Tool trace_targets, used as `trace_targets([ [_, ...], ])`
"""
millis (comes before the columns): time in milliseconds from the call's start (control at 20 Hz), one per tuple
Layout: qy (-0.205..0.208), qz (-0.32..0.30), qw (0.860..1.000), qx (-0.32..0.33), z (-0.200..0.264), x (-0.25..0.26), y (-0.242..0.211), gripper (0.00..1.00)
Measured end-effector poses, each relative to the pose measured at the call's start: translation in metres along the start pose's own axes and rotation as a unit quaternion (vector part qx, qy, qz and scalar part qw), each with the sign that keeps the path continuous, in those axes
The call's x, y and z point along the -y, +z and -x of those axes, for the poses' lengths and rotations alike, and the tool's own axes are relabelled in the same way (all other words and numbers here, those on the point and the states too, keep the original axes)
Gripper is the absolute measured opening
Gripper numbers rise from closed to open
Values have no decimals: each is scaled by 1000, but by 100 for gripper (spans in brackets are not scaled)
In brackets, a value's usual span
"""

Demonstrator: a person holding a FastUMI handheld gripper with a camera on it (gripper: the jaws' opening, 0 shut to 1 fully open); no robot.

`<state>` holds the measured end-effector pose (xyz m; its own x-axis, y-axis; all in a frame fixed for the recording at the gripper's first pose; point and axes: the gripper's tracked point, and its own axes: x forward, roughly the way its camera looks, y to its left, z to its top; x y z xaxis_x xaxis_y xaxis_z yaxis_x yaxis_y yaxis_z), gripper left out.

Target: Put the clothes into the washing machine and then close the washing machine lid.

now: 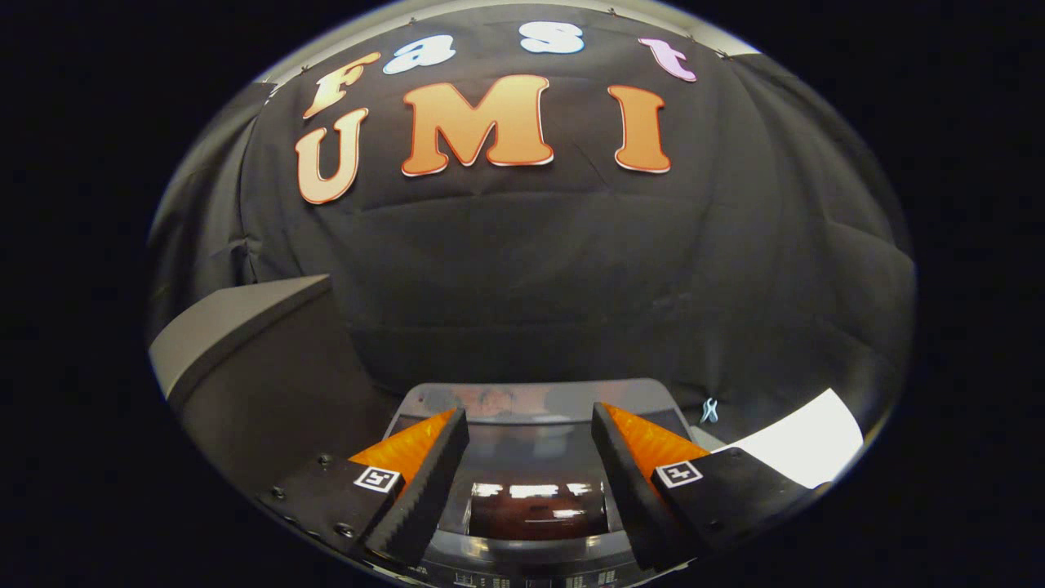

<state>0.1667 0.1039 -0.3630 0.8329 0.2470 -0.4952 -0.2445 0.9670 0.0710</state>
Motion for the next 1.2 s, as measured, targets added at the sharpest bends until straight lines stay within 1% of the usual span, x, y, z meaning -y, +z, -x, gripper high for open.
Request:
trace_targets([
  [200, -5, -20, 1000, -11, 5, 3, -14, 98],
  [450, -7, -15, 1000, 20, 20, 5, 13, 98],
  [750, 5, -25, 997, 72, 52, -4, 73, 98],
  [950, 14, -21, 993, 113, 91, -12, 125, 97],
  [1000, 16, -22, 992, 126, 99, -14, 132, 97],
  [1200, 28, -18, 985, 168, 154, -22, 185, 96],
])
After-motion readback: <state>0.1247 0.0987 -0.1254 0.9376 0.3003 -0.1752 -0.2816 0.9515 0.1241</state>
